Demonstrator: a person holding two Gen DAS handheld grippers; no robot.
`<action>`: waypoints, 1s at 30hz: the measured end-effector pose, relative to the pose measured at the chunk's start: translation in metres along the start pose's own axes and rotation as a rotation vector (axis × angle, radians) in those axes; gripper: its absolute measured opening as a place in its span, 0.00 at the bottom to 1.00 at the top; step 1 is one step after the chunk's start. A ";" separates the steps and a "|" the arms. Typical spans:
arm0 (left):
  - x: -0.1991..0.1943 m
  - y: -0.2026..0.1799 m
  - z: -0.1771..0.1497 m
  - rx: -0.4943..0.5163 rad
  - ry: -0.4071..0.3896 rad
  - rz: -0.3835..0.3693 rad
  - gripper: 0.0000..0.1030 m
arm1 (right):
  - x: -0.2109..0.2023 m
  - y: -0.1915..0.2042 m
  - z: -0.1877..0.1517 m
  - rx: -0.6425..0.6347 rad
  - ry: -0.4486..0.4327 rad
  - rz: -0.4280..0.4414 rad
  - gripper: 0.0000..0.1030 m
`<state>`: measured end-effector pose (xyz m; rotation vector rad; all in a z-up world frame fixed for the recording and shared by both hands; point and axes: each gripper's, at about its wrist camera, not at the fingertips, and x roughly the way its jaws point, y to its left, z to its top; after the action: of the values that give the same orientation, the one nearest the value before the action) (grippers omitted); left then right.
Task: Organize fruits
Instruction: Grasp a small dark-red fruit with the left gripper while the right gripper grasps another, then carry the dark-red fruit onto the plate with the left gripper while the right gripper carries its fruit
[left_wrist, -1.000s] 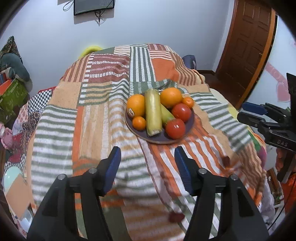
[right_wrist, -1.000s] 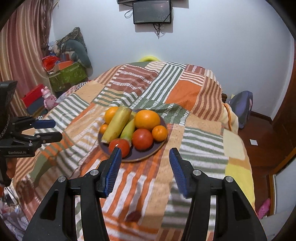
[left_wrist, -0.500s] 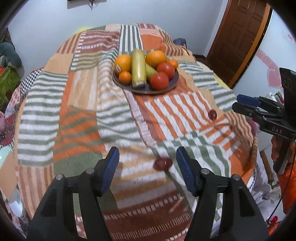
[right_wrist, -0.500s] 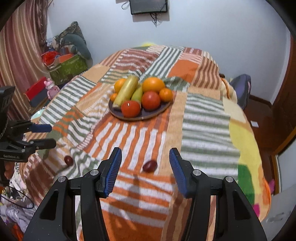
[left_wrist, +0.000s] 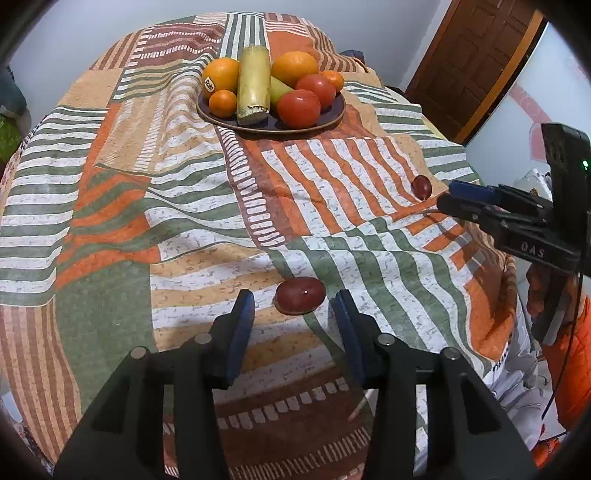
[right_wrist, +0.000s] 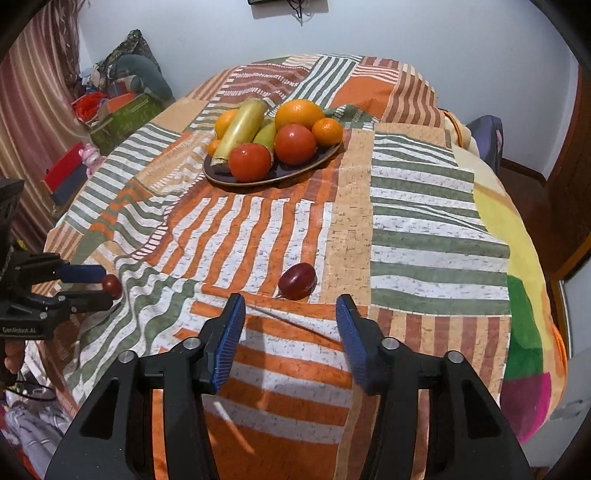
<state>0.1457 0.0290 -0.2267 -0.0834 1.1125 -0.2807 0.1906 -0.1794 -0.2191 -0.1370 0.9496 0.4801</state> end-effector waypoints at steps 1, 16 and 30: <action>0.000 0.000 0.000 0.001 -0.001 -0.003 0.40 | 0.002 0.000 0.000 -0.001 0.003 0.004 0.41; -0.002 -0.002 0.002 0.021 -0.025 0.005 0.27 | 0.020 -0.002 0.006 0.001 0.030 -0.001 0.21; -0.021 -0.003 0.048 0.018 -0.136 0.024 0.27 | -0.005 -0.003 0.033 -0.026 -0.069 0.005 0.21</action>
<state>0.1796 0.0286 -0.1860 -0.0723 0.9748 -0.2593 0.2143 -0.1732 -0.1963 -0.1409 0.8769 0.4991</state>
